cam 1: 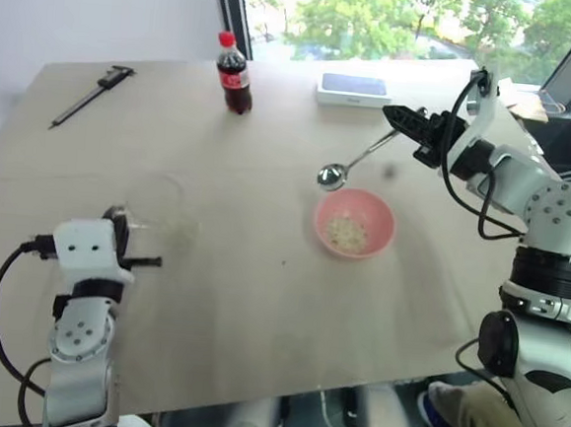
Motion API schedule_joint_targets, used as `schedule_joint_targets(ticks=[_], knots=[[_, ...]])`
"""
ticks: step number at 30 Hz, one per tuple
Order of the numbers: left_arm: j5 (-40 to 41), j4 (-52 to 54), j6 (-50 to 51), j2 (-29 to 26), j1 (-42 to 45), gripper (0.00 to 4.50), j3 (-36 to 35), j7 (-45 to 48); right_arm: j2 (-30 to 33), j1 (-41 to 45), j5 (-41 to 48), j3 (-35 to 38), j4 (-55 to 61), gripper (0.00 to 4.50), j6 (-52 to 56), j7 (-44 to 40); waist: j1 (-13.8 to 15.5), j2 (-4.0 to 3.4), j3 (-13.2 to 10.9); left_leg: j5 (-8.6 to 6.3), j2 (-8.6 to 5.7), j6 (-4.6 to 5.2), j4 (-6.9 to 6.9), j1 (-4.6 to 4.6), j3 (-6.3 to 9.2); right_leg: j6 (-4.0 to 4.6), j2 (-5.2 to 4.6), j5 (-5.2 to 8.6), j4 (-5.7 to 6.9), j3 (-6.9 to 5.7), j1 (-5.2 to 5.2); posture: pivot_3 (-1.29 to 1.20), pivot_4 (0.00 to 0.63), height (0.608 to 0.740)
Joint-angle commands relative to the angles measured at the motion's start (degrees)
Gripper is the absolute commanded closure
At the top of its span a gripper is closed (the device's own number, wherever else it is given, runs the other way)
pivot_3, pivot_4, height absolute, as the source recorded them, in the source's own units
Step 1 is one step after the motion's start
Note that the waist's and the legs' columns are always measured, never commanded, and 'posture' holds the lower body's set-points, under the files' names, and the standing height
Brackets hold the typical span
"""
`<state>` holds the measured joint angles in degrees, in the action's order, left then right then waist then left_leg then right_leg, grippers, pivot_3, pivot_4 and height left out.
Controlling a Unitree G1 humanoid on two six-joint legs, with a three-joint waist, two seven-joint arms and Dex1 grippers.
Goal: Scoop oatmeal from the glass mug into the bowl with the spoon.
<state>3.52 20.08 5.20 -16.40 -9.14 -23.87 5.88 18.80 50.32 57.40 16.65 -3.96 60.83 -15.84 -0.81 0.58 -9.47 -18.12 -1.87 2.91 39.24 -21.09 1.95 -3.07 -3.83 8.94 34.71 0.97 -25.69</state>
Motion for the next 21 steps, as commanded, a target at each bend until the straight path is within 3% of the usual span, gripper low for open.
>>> schedule_joint_targets(ticks=[1,11,21], knots=[[-0.9,-0.4,-0.2,-0.5,-0.4,4.47,0.6,-0.1,0.2,0.6,0.8,1.4,2.3,4.5,-1.1,-0.5,0.0,-0.01,0.0,0.0,0.0,0.0,0.0,0.0,-0.01,0.0,0.02,0.0,0.0,0.01,-0.01,0.0,0.15,0.74],[0.4,-3.9,-0.2,-1.6,5.3,4.47,3.8,2.2,-1.1,2.3,1.9,1.6,3.7,4.5,-1.0,0.8,0.2,-0.02,0.0,0.0,-0.04,0.0,0.01,0.01,0.02,0.0,0.17,0.0,0.05,-0.02,0.01,0.0,0.15,0.74],[4.4,-11.8,-0.6,-6.4,18.3,4.47,11.3,14.4,-5.1,10.2,2.3,-2.6,3.9,4.5,-1.2,-1.0,0.0,-0.04,0.0,0.14,-0.06,-0.23,-0.01,-0.05,0.03,-0.01,0.22,0.0,0.02,-0.04,-0.05,0.0,0.15,0.74]])
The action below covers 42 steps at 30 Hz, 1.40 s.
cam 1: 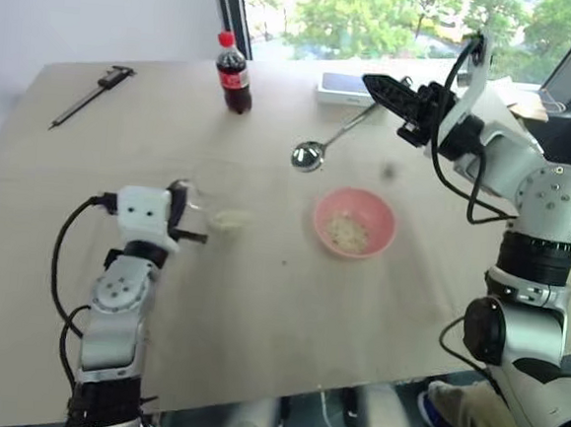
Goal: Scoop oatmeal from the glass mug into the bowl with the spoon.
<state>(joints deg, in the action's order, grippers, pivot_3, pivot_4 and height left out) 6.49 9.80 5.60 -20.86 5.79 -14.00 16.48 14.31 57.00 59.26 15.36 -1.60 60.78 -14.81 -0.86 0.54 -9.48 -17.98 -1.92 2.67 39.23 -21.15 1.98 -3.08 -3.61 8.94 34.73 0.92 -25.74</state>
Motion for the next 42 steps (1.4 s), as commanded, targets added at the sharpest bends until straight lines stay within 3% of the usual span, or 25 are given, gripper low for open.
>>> schedule_joint_targets(ticks=[1,7,20,25,30,35,42], knots=[[1.4,-2.4,-1.3,-2.4,4.3,4.47,1.9,4.5,-0.7,3.9,0.3,-1.7,1.3,4.5,-1.2,-2.6,0.0,0.0,0.0,0.0,0.0,0.0,0.0,-0.05,0.0,0.0,0.01,0.0,0.01,-0.01,-0.05,0.0,0.15,0.74],[2.9,-7.4,-1.9,-3.1,10.3,4.47,5.1,10.2,-1.0,3.6,-4.4,-8.3,1.6,4.5,-3.6,-8.9,0.0,-0.01,0.0,0.01,-0.01,-0.01,0.0,-0.14,-0.01,-0.01,0.0,0.0,-0.02,-0.06,-0.08,0.0,0.15,0.74],[2.9,-10.5,-4.6,-3.3,13.7,4.47,9.1,16.5,4.6,-2.6,-28.4,-29.0,3.4,4.5,-20.4,-24.2,-0.1,0.0,0.0,0.04,-0.05,-0.07,0.13,-0.54,0.03,-0.02,-0.02,-0.01,-0.01,-0.13,-0.51,0.0,0.15,0.74],[2.3,-12.8,-6.3,-3.5,14.9,4.47,9.7,16.7,4.6,-4.7,-32.9,-32.6,4.2,4.5,-22.9,-26.9,0.0,0.0,0.0,0.05,-0.06,-0.08,0.15,-0.54,0.03,-0.02,-0.04,-0.01,0.01,-0.12,-0.51,0.0,0.15,0.74],[2.1,-13.5,-7.0,-3.3,15.2,4.47,10.0,16.8,3.7,-5.2,-34.7,-32.9,3.6,4.5,-22.1,-27.2,0.0,0.0,0.0,0.06,-0.06,-0.09,0.16,-0.54,0.07,-0.02,-0.04,-0.01,0.01,-0.14,-0.51,0.0,0.15,0.74],[1.3,-14.1,-7.8,-3.3,15.3,4.47,10.2,16.6,-1.4,-3.2,-27.3,-24.3,2.5,4.5,-7.5,-20.9,0.0,0.01,0.0,0.08,-0.06,-0.13,0.16,-0.54,0.09,-0.01,-0.05,-0.02,0.05,-0.14,-0.51,0.0,0.15,0.74],[0.1,-16.4,-10.1,-2.6,15.7,4.47,10.6,15.5,-6.1,1.3,-23.0,-13.1,-1.4,4.5,3.2,-12.5,0.0,0.0,0.0,0.1,-0.07,-0.16,0.16,-0.54,0.13,0.0,-0.06,-0.02,0.09,-0.16,-0.52,0.0,0.15,0.74]])
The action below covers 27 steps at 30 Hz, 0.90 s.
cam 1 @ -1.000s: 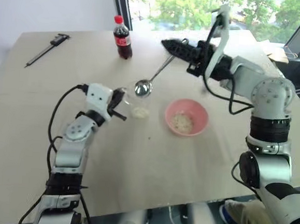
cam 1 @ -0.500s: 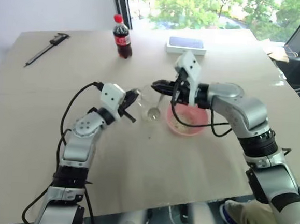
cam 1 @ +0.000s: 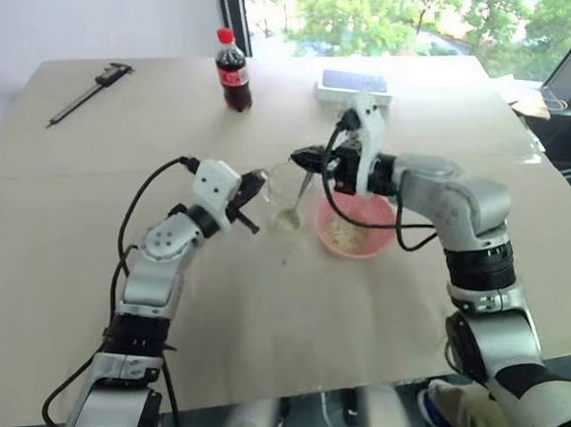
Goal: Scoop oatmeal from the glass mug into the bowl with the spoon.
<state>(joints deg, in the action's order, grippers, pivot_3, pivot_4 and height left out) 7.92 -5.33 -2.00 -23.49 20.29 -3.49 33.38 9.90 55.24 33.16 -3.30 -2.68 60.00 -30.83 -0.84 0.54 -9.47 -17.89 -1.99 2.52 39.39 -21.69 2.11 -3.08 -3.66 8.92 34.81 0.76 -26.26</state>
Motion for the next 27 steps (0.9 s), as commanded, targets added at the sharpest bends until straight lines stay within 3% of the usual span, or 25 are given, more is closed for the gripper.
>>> schedule_joint_targets(ticks=[1,11,27], knots=[[-1.5,-1.8,-2.9,0.1,1.5,4.47,0.1,-1.6,-2.0,3.5,3.5,6.8,-0.7,4.5,4.8,4.4,0.0,0.0,0.0,0.0,0.0,0.0,0.0,0.0,0.0,0.0,0.0,0.0,0.01,0.0,0.0,0.0,0.15,0.74],[-2.9,-6.1,-6.7,0.9,4.1,4.47,1.6,-3.2,-2.9,6.3,5.6,15.2,-3.1,4.5,9.6,11.0,-0.1,-0.01,0.0,0.01,-0.05,0.0,0.01,0.01,-0.01,-0.01,-0.01,0.0,0.07,0.0,0.0,0.0,0.15,0.74],[-3.3,-8.3,-8.4,1.9,5.5,4.47,2.7,-2.9,1.7,8.0,3.8,12.0,-3.6,4.5,2.6,7.6,-0.1,0.0,0.0,0.02,-0.06,0.01,0.03,0.01,-0.03,-0.01,0.0,-0.01,0.07,0.01,0.01,0.0,0.15,0.74]])
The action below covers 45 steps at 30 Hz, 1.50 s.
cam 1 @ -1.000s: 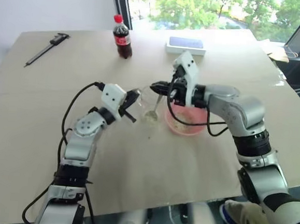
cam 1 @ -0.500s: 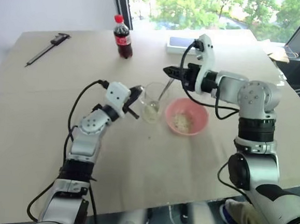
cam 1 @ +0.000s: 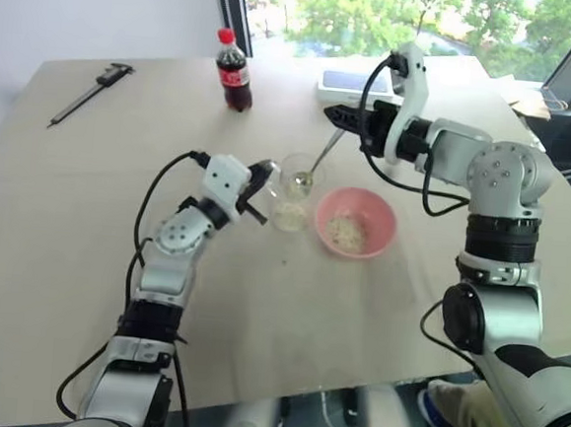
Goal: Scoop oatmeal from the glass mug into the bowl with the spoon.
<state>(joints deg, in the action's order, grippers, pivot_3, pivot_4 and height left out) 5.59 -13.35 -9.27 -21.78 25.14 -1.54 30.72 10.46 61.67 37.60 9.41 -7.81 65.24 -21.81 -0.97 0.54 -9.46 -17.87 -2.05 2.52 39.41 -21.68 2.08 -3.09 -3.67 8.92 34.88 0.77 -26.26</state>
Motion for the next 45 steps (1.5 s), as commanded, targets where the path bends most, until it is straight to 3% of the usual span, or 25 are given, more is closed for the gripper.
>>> schedule_joint_targets(ticks=[1,23,34,45], knots=[[-1.1,-0.5,-1.2,0.3,0.8,4.47,0.9,-0.2,1.2,1.6,-0.5,-0.7,1.5,4.5,-2.7,-1.5,0.0,0.0,0.0,0.0,0.0,0.0,0.0,0.0,0.0,0.0,0.0,0.0,0.0,0.0,0.0,0.0,0.15,0.74],[-1.7,-2.5,-2.5,1.6,2.0,4.47,1.2,-0.3,0.9,1.9,1.7,2.7,0.1,4.5,0.4,1.6,0.1,0.01,0.0,0.0,0.0,0.0,0.02,-0.01,0.01,0.0,-0.02,0.0,0.02,0.0,0.0,0.0,0.15,0.74],[-1.8,-3.6,-3.9,2.0,2.2,4.47,0.8,-1.1,-0.4,3.4,8.0,14.5,-3.3,4.5,8.0,11.1,0.2,0.0,0.0,0.0,0.0,0.0,0.02,-0.01,0.02,0.0,-0.03,0.0,0.03,0.0,0.0,0.0,0.15,0.74],[-1.3,-7.7,-9.8,3.7,3.2,4.47,0.0,-2.4,-1.9,3.7,15.7,30.7,-5.2,4.5,13.9,26.5,0.1,-0.07,0.1,0.01,0.01,0.02,0.02,0.0,-0.03,0.0,-0.04,0.0,0.08,0.04,0.01,0.0,0.15,0.74]])
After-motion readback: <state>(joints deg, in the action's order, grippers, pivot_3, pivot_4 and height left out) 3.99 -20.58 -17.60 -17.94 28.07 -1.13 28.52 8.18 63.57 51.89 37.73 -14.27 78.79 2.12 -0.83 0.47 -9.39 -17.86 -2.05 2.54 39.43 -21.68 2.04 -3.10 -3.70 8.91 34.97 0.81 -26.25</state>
